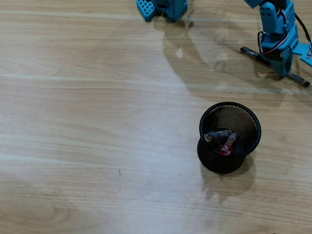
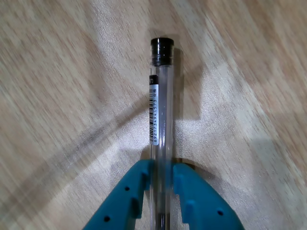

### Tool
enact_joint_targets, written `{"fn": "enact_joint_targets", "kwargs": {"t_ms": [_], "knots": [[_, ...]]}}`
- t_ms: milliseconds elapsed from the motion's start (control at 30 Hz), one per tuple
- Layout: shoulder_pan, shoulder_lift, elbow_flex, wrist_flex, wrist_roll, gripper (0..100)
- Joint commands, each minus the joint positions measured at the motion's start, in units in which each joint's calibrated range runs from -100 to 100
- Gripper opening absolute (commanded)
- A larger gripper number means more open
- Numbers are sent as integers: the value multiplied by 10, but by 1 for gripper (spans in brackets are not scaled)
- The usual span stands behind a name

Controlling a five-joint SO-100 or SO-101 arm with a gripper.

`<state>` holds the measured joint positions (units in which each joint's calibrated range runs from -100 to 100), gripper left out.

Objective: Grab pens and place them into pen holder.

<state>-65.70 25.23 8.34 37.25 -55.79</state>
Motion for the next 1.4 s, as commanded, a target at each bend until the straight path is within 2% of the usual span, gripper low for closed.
{"fn": "enact_joint_targets", "kwargs": {"t_ms": [0,233,467,667,700,933,1067,1367], "knots": [[-7,-6,3,5,0,2],[15,-62,-2,21,10,2],[129,-236,-5,185,60,2],[213,-355,-15,197,91,2],[245,-390,-55,197,105,2],[304,-409,-233,195,142,2],[327,-408,-273,135,151,2],[338,-372,-227,-64,148,2]]}}
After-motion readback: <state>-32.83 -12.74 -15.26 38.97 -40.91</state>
